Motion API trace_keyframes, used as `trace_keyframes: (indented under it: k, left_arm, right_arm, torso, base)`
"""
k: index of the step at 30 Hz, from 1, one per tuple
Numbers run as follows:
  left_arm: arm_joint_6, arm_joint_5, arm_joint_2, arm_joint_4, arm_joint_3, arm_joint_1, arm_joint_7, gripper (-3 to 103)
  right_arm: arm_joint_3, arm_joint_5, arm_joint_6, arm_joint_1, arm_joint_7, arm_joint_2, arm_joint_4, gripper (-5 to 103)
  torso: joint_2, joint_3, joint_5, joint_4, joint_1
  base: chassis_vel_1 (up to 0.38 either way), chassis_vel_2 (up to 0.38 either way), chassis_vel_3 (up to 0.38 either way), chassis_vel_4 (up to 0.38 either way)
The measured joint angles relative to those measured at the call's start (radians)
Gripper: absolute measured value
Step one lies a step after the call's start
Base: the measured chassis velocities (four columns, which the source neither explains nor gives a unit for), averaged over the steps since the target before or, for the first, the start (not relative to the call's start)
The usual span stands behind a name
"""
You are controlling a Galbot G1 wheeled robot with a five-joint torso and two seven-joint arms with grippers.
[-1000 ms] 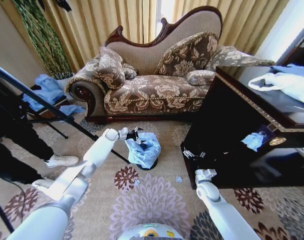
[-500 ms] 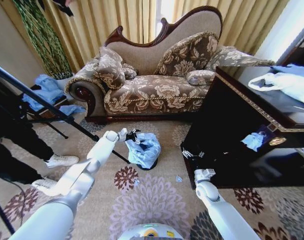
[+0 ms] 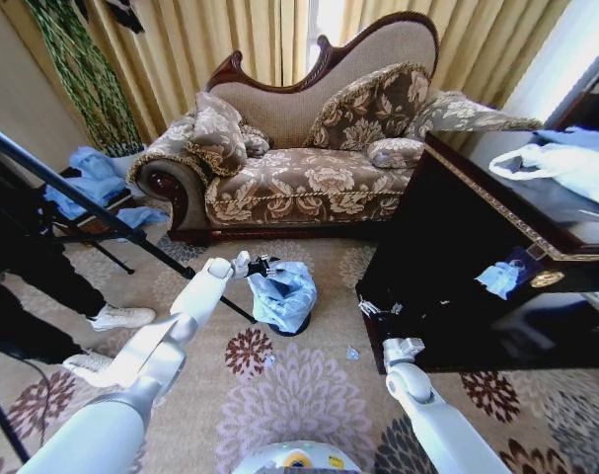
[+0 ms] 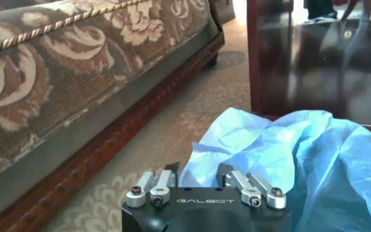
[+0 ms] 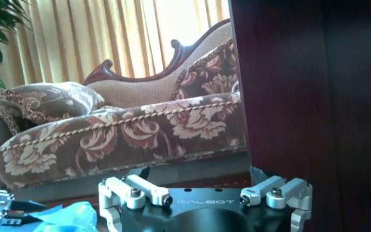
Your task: Place a garbage bag over the trash bin.
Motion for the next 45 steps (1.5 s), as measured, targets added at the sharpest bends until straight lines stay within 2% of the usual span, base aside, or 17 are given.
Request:
trace_keyframes:
  k: [3, 9, 10, 12, 13, 15, 19, 23, 28, 30, 32, 34, 38, 39, 41, 43, 45]
  left_arm:
    - [0.023, -0.017, 0.0, 0.006, -0.003, 0.004, -0.026, 26]
    - [0.057, -0.08, -0.004, 0.01, -0.005, 0.002, -0.105, 21]
    - [0.071, -0.105, -0.005, 0.003, -0.004, 0.001, -0.129, 15]
    - [0.098, -0.146, -0.007, -0.005, 0.0, -0.004, -0.191, 15]
    - [0.098, -0.146, -0.007, -0.005, 0.0, -0.004, -0.191, 15]
    - [0.127, -0.196, -0.016, 0.013, -0.002, -0.023, -0.242, 8]
    - [0.152, -0.229, -0.025, 0.034, -0.003, -0.03, -0.275, 11]
    - [0.177, -0.264, -0.045, 0.067, -0.007, -0.022, -0.309, 19]
    - [0.192, -0.288, -0.085, 0.112, -0.008, -0.011, -0.367, 40]
    - [0.199, -0.289, -0.09, 0.116, -0.008, -0.011, -0.378, 40]
    - [0.233, -0.289, -0.098, 0.124, -0.018, -0.01, -0.401, 50]
    - [0.236, -0.289, -0.097, 0.124, -0.021, -0.008, -0.402, 56]
    - [0.268, -0.294, -0.075, 0.11, -0.046, 0.018, -0.389, 77]
    - [0.268, -0.294, -0.075, 0.11, -0.046, 0.018, -0.389, 77]
    - [0.269, -0.308, -0.057, 0.082, -0.053, 0.036, -0.377, 88]
    - [0.269, -0.311, -0.054, 0.074, -0.054, 0.039, -0.376, 88]
    - [0.267, -0.325, -0.043, 0.047, -0.056, 0.051, -0.366, 97]
  right_arm:
    - [0.007, 0.0, 0.006, -0.015, 0.0, -0.008, 0.003, 100]
    - [0.008, -0.004, 0.013, -0.039, -0.004, -0.009, 0.012, 100]
    - [0.008, -0.008, 0.015, -0.043, -0.006, -0.007, 0.012, 100]
    - [0.005, -0.012, 0.016, -0.048, -0.008, -0.005, 0.015, 100]
    - [0.005, -0.012, 0.016, -0.048, -0.008, -0.005, 0.015, 100]
    - [0.002, -0.019, 0.017, -0.055, -0.011, -0.003, 0.021, 100]
    - [0.001, -0.022, 0.017, -0.06, -0.013, -0.003, 0.027, 100]
    - [-0.001, -0.026, 0.016, -0.068, -0.015, -0.004, 0.038, 100]
    - [-0.007, -0.034, 0.014, -0.074, -0.016, 0.0, 0.044, 100]
    - [-0.007, -0.035, 0.014, -0.075, -0.016, 0.001, 0.044, 100]
    - [-0.007, -0.038, 0.014, -0.082, -0.016, 0.004, 0.047, 100]
    - [-0.007, -0.039, 0.014, -0.084, -0.016, 0.004, 0.048, 100]
    - [-0.009, -0.041, 0.013, -0.092, -0.016, 0.007, 0.059, 100]
    - [-0.009, -0.041, 0.013, -0.092, -0.016, 0.007, 0.059, 100]
    - [-0.013, -0.04, 0.009, -0.09, -0.016, 0.009, 0.062, 100]
    - [-0.014, -0.039, 0.008, -0.089, -0.016, 0.01, 0.062, 100]
    - [-0.02, -0.038, 0.006, -0.081, -0.016, 0.016, 0.061, 100]
  torso:
    - [0.0, 0.0, 0.0, -0.0002, 0.0]
    - [0.0, 0.0, 0.0, -0.0002, 0.0]
    - [0.0, 0.0, 0.0, -0.0002, 0.0]
    - [0.0, 0.0, 0.0, -0.0002, 0.0]
    - [0.0, 0.0, 0.0, -0.0002, 0.0]
    - [0.0, 0.0, 0.0002, -0.0003, 0.0]
    - [0.0, 0.0, 0.0002, -0.0003, 0.0]
    - [0.0, 0.0, 0.0002, 0.0, 0.0]
    - [0.0, 0.0, 0.0002, -0.0002, 0.0]
    - [0.0, 0.0, 0.0001, -0.0002, 0.0]
    - [0.0, 0.0, 0.0, -0.0004, 0.0]
    - [0.0, 0.0, 0.0001, -0.0004, 0.0]
    - [0.0, 0.0, 0.0, 0.0, 0.0]
    - [0.0, 0.0, 0.0, 0.0, 0.0]
    - [0.0, 0.0, -0.0001, -0.0001, 0.0]
    - [0.0, 0.0, -0.0001, 0.0, 0.0]
    - [0.0, 0.0, 0.0, 0.0001, 0.0]
  base:
    - [0.0, 0.0, 0.0, 0.0]
    - [0.0, 0.0, 0.0, 0.0]
    - [0.0, 0.0, 0.0, 0.0]
    - [0.0, 0.0, 0.0, 0.0]
    - [0.0, 0.0, 0.0, 0.0]
    - [0.0, 0.0, 0.0, 0.0]
    - [0.0, 0.0, 0.0, 0.0]
    - [0.0, 0.0, 0.0, 0.0]
    - [0.0, 0.0, 0.0, 0.0]
    - [0.0, 0.0, 0.0, 0.0]
    - [0.0, 0.0, 0.0, 0.0]
    - [0.0, 0.0, 0.0, 0.0]
    - [0.0, 0.0, 0.0, 0.0]
    - [0.0, 0.0, 0.0, 0.0]
    - [0.0, 0.0, 0.0, 0.0]
    - [0.0, 0.0, 0.0, 0.0]
    - [0.0, 0.0, 0.0, 0.0]
